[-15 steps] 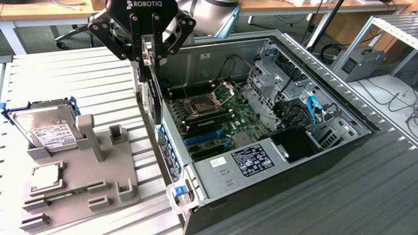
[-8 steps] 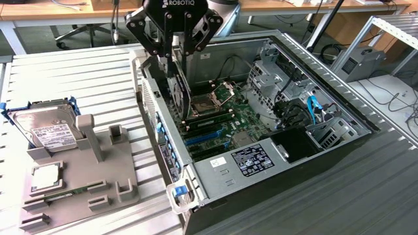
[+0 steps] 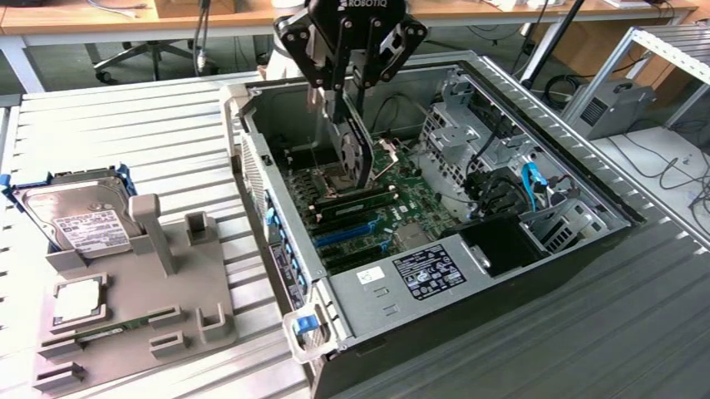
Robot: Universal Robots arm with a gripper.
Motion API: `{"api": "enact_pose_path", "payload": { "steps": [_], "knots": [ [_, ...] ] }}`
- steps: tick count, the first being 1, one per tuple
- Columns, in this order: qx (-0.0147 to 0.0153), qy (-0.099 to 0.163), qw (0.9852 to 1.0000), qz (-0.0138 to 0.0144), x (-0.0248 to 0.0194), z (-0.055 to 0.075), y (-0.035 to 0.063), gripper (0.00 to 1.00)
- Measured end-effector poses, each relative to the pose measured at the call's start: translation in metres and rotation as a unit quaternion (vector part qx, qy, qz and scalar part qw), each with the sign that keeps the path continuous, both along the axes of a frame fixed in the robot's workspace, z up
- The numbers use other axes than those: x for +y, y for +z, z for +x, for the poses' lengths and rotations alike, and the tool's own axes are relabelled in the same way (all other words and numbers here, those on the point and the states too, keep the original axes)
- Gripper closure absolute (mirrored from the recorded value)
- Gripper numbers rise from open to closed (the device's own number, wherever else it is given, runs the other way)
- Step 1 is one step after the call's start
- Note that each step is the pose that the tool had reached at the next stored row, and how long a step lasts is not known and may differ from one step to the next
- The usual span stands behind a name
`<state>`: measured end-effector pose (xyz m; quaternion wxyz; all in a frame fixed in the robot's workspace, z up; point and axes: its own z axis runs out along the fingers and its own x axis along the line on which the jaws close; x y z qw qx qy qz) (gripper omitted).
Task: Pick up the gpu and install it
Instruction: 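Pick up the gpu and move the gpu toward the slot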
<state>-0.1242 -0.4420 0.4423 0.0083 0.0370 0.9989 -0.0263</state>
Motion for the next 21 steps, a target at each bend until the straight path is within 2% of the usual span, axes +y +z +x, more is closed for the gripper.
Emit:
{"api": "enact_pose_path", "payload": {
  "steps": [21],
  "knots": [
    [0.0000, 0.000, 1.0000, -0.0001, 0.0000, 0.026, 0.0000, 0.74]
  ]
}}
